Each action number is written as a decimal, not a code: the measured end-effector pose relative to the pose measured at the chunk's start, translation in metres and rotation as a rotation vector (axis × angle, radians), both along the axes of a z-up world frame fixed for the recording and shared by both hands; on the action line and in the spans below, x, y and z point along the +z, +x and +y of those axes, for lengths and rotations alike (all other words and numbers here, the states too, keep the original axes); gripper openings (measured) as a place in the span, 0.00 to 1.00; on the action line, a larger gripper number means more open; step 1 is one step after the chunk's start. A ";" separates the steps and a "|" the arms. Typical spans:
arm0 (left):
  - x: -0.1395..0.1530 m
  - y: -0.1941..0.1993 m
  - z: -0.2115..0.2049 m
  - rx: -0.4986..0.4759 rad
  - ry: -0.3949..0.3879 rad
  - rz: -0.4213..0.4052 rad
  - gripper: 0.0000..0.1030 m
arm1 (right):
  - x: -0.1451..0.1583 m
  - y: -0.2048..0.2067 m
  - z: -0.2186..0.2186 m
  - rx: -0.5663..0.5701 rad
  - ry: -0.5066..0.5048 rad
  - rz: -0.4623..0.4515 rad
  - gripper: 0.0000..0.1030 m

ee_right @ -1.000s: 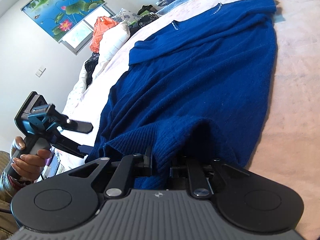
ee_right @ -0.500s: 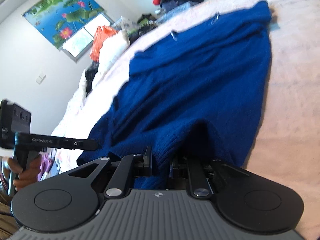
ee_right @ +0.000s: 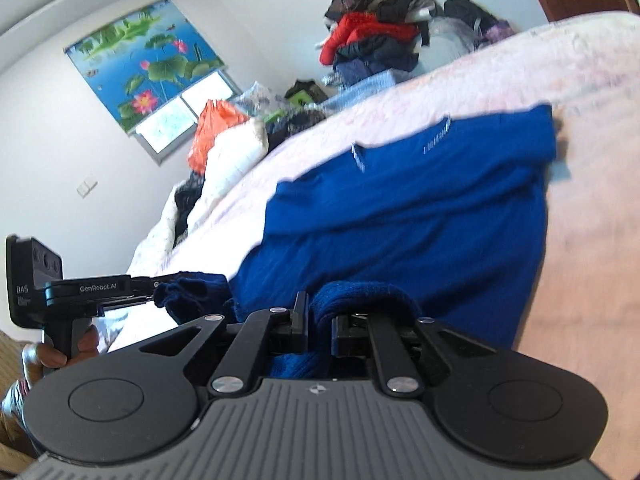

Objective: Fold small clothes

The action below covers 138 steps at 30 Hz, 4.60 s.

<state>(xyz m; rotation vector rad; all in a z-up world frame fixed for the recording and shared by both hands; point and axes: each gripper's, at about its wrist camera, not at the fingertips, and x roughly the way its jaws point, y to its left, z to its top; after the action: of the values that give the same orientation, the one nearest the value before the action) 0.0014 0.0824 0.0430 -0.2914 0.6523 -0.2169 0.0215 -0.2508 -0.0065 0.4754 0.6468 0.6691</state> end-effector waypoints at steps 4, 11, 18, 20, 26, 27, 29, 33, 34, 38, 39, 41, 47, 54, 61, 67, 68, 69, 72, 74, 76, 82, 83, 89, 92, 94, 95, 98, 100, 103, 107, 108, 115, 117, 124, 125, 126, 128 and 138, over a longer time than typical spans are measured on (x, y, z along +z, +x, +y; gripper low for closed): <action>0.011 0.017 -0.003 0.038 -0.001 -0.087 0.06 | 0.013 0.017 -0.004 -0.043 0.007 -0.066 0.14; 0.031 0.057 -0.014 0.068 -0.001 -0.195 0.06 | 0.032 0.060 -0.011 -0.109 -0.001 -0.144 0.14; 0.038 0.101 -0.025 0.114 0.045 -0.275 0.06 | 0.045 0.107 -0.011 -0.151 -0.031 -0.222 0.14; 0.038 0.119 -0.027 0.126 0.052 -0.282 0.06 | 0.046 0.124 -0.012 -0.168 -0.040 -0.227 0.14; 0.020 0.174 -0.034 0.161 0.100 -0.270 0.06 | 0.032 0.183 -0.016 -0.214 -0.035 -0.182 0.14; 0.015 0.182 -0.035 0.169 0.103 -0.268 0.06 | 0.028 0.191 -0.015 -0.220 -0.042 -0.171 0.14; 0.005 0.201 -0.038 0.170 0.126 -0.248 0.06 | 0.018 0.207 -0.012 -0.233 -0.059 -0.151 0.14; -0.021 0.238 -0.033 0.156 0.121 -0.110 0.06 | -0.009 0.234 -0.009 -0.264 -0.093 -0.078 0.14; -0.025 0.244 -0.028 0.173 0.111 -0.068 0.06 | -0.016 0.242 -0.009 -0.267 -0.098 -0.037 0.14; -0.034 0.247 0.002 0.243 0.045 0.007 0.08 | -0.039 0.252 -0.013 -0.300 -0.100 0.087 0.28; -0.034 0.247 0.009 0.251 0.043 0.017 0.09 | -0.040 0.250 -0.015 -0.304 -0.090 0.085 0.32; -0.034 0.247 0.020 0.246 0.054 0.046 0.10 | -0.040 0.243 -0.019 -0.318 -0.070 0.071 0.50; -0.041 0.274 0.032 0.092 0.023 0.163 0.10 | -0.032 0.235 -0.034 -0.435 -0.067 0.008 0.68; -0.054 0.268 -0.022 -0.173 0.168 0.154 0.10 | -0.011 0.235 0.004 -0.232 -0.062 -0.051 0.67; -0.058 0.221 -0.071 -0.436 0.430 0.029 0.09 | -0.009 0.267 0.049 -0.036 0.108 0.065 0.73; -0.065 0.218 -0.069 -0.421 0.411 0.028 0.09 | -0.013 0.294 0.067 -0.018 0.115 0.096 0.73; -0.066 0.219 -0.068 -0.418 0.404 0.031 0.09 | -0.012 0.298 0.071 -0.008 0.098 0.090 0.73; -0.066 0.219 -0.067 -0.414 0.400 0.032 0.09 | -0.010 0.302 0.078 0.011 0.072 0.074 0.73; -0.067 0.216 -0.068 -0.403 0.400 0.026 0.09 | -0.006 0.314 0.098 0.069 -0.019 0.033 0.77; -0.069 0.215 -0.069 -0.401 0.416 0.014 0.09 | -0.004 0.319 0.110 0.139 -0.073 0.036 0.77; -0.070 0.212 -0.070 -0.398 0.429 0.002 0.10 | 0.000 0.315 0.122 0.171 -0.157 0.018 0.55; -0.054 0.203 -0.057 -0.293 0.390 -0.049 0.10 | 0.018 0.302 0.131 0.201 -0.286 -0.058 0.08; -0.049 0.202 -0.052 -0.259 0.378 -0.054 0.10 | 0.024 0.302 0.131 0.189 -0.284 -0.074 0.08; -0.022 0.198 -0.006 -0.036 0.301 -0.053 0.10 | 0.056 0.317 0.156 0.167 -0.235 -0.171 0.08; -0.020 0.200 0.007 0.056 0.304 -0.015 0.11 | 0.056 0.332 0.181 0.176 -0.220 -0.174 0.08; -0.024 0.201 0.011 0.089 0.329 0.012 0.11 | 0.046 0.340 0.199 0.157 -0.246 -0.181 0.21; -0.025 0.201 0.015 0.079 0.327 0.026 0.11 | 0.042 0.342 0.206 0.143 -0.286 -0.182 0.28; -0.027 0.198 0.018 0.012 0.299 0.034 0.11 | 0.038 0.327 0.207 0.084 -0.373 -0.253 0.53; -0.030 0.194 0.020 -0.041 0.281 0.032 0.11 | 0.045 0.311 0.186 0.078 -0.339 -0.284 0.51; -0.044 0.201 0.021 -0.133 0.226 0.080 0.27 | 0.055 0.285 0.141 -0.010 -0.379 -0.330 0.59; -0.057 0.188 0.019 -0.127 0.280 0.045 0.49 | 0.051 0.267 0.057 -0.141 -0.390 -0.267 0.67; -0.057 0.182 0.017 -0.139 0.290 0.039 0.51 | 0.047 0.262 0.035 -0.181 -0.383 -0.238 0.69; -0.071 0.167 0.006 -0.273 0.368 0.059 0.53 | -0.009 0.220 -0.066 -0.284 -0.149 0.083 0.70; -0.073 0.162 0.001 -0.285 0.414 0.040 0.53 | -0.018 0.199 -0.066 -0.241 -0.082 0.099 0.70; -0.064 0.167 0.016 -0.251 0.293 0.050 0.46 | -0.033 0.153 -0.070 -0.263 0.009 0.149 0.70; -0.062 0.167 0.020 -0.247 0.258 0.046 0.46 | -0.034 0.151 -0.071 -0.256 0.022 0.167 0.70; -0.061 0.170 0.024 -0.253 0.224 0.061 0.47 | -0.036 0.147 -0.074 -0.248 0.033 0.180 0.70; -0.063 0.178 0.030 -0.275 0.153 0.128 0.47 | -0.040 0.141 -0.072 -0.207 0.045 0.192 0.70; -0.077 0.194 0.074 -0.201 -0.193 0.265 0.46 | -0.046 0.136 -0.047 -0.145 -0.045 0.191 0.18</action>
<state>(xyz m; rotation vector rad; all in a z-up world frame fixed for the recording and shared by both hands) 0.1956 0.1563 -0.0342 -0.4456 0.9261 -0.4402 0.1577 -0.2979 -0.0527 0.5435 0.7972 0.4744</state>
